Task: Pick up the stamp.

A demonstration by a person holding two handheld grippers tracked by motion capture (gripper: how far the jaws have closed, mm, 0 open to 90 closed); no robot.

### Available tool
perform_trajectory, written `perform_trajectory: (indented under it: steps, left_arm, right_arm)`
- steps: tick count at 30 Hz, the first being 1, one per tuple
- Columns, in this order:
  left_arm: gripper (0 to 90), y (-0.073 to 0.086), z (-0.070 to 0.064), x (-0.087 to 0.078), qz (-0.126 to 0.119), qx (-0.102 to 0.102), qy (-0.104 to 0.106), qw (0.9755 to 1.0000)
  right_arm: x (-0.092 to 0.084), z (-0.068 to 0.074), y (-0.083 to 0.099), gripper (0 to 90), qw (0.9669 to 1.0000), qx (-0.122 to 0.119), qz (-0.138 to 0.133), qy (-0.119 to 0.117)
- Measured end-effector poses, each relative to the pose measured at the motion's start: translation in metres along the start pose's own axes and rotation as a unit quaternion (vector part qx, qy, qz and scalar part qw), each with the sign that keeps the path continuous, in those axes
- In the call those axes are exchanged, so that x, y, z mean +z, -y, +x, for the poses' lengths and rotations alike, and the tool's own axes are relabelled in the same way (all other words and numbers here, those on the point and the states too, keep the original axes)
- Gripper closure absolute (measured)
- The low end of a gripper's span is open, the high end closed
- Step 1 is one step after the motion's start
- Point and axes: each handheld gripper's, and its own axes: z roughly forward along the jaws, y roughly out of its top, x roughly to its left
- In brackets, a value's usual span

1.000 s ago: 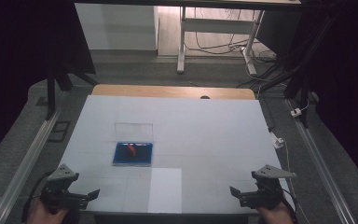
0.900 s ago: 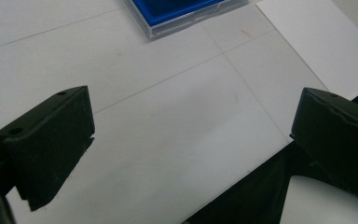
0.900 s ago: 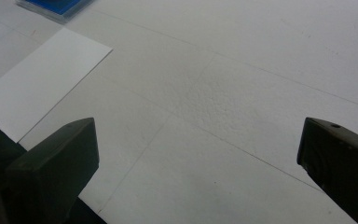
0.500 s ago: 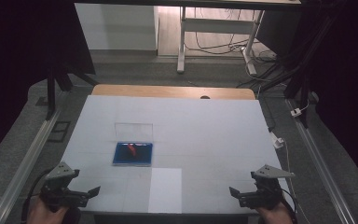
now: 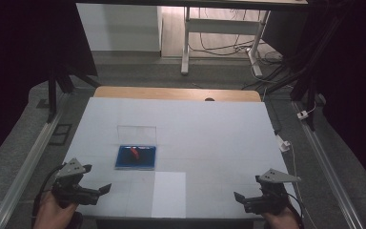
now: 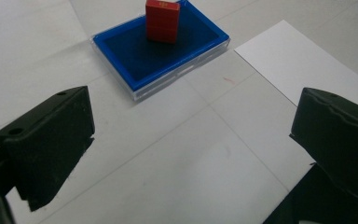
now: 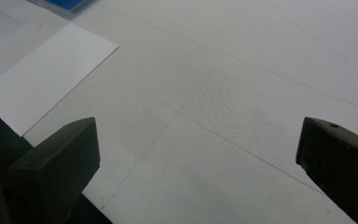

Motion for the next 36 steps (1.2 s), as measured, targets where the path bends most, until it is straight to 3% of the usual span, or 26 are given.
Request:
perform_trajectory:
  steps: [18,36]
  left_arm:
    - [0.0,-0.03,0.0,0.037,0.008,0.017,0.014,0.9997]
    - [0.0,-0.055,0.013,0.08,0.03,0.02,0.006,0.9993]
  right_arm:
    - [-0.001,-0.003,0.0,0.0,0.9998,0.017,-0.008,-0.002]
    - [-0.001,-0.002,0.0,0.0,0.9999,0.006,-0.007,-0.01]
